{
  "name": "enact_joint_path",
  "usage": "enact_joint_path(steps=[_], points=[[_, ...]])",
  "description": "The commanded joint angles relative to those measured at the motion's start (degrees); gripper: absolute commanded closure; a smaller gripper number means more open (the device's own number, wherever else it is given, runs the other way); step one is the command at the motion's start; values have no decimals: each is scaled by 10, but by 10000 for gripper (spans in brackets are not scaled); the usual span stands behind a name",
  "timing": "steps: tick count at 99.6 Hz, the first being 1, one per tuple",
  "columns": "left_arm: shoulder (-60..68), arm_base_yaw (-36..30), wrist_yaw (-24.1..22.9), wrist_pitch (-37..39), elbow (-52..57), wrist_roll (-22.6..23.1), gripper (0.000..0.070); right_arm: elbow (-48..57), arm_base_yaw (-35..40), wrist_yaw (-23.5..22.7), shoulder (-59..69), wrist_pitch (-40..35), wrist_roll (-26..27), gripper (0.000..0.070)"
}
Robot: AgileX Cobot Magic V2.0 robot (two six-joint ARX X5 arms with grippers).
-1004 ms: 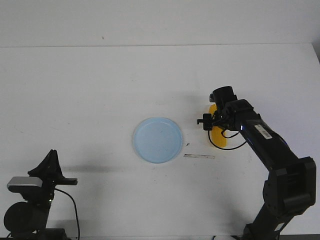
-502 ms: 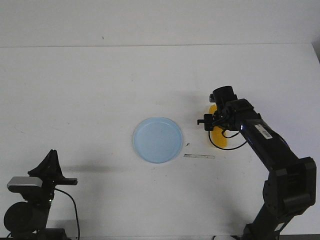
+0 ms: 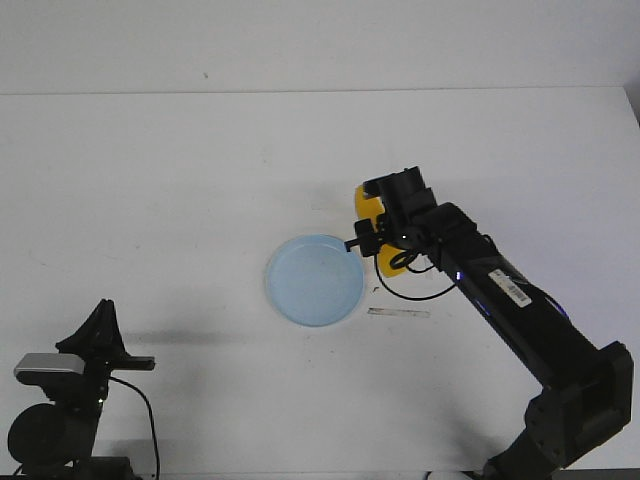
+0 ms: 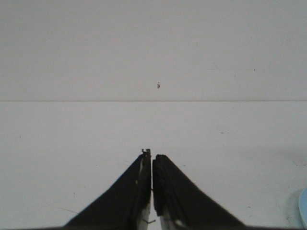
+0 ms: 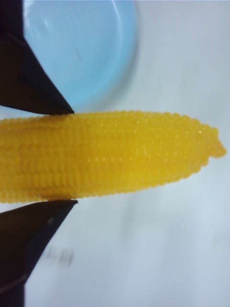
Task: Place corn on plate with both arms
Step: 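Carry the corn with the right gripper over the blue plate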
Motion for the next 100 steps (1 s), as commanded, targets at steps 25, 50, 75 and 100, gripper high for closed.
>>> enact_joint_path(steps=[25, 50, 75, 100], points=[[-1, 0, 1, 9, 5, 3, 699, 9, 110, -1, 14, 70, -21, 378], [-1, 0, 1, 9, 5, 3, 699, 9, 141, -1, 58, 71, -21, 378], [-1, 0, 1, 9, 5, 3, 699, 9, 146, -3, 90, 34, -18, 378], [-1, 0, 1, 9, 5, 3, 699, 9, 142, -9, 98, 31, -18, 378]])
